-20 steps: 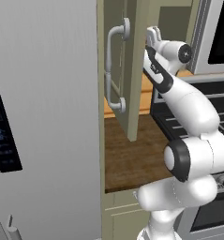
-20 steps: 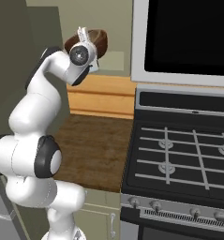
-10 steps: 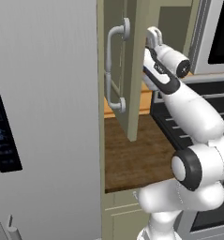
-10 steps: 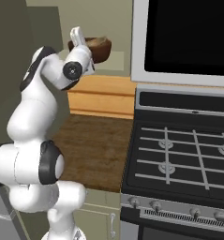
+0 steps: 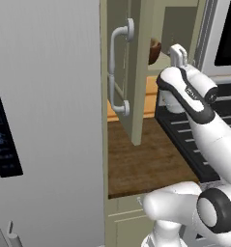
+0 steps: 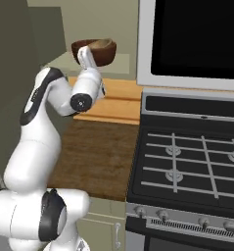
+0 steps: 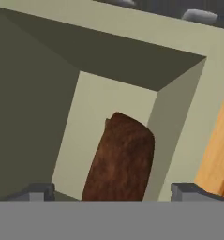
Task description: Pick up the bowls on the counter and stack them on top of one another in the open cabinet. Place the smaller bowl on top of the larger bowl.
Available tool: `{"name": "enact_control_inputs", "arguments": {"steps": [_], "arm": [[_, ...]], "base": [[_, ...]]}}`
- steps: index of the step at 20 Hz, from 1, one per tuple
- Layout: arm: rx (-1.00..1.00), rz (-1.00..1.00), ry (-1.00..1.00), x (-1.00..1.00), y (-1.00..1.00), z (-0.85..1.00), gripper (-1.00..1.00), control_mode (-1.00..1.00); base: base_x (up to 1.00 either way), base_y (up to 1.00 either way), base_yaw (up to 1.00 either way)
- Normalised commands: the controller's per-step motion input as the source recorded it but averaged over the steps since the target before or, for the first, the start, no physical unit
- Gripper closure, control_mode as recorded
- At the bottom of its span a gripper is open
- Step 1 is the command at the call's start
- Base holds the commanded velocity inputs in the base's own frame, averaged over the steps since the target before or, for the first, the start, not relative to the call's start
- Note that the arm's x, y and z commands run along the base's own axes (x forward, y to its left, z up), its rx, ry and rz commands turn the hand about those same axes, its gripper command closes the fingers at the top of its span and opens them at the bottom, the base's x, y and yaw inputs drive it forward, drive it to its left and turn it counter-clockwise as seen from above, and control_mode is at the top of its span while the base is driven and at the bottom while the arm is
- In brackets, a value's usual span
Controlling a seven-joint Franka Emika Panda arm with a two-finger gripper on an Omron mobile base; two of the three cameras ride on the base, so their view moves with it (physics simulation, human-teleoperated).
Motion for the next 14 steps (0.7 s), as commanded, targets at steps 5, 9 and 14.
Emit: {"name": "enact_control_inputs", "arguments": {"steps": [5,9,14], "arm": [[0.0,0.0,0.23,-1.0,-0.37,0.49,-1.0,-1.0],[0.0,0.0,0.17,-1.0,-0.28,0.6,-1.0,-1.0],[-0.02,0.0,0.26,-1.0,-0.26,0.19,-1.0,-1.0]], "base": [[0.0,0.0,0.0],[0.0,0.0,0.0],[0.0,0.0,0.0]]}}
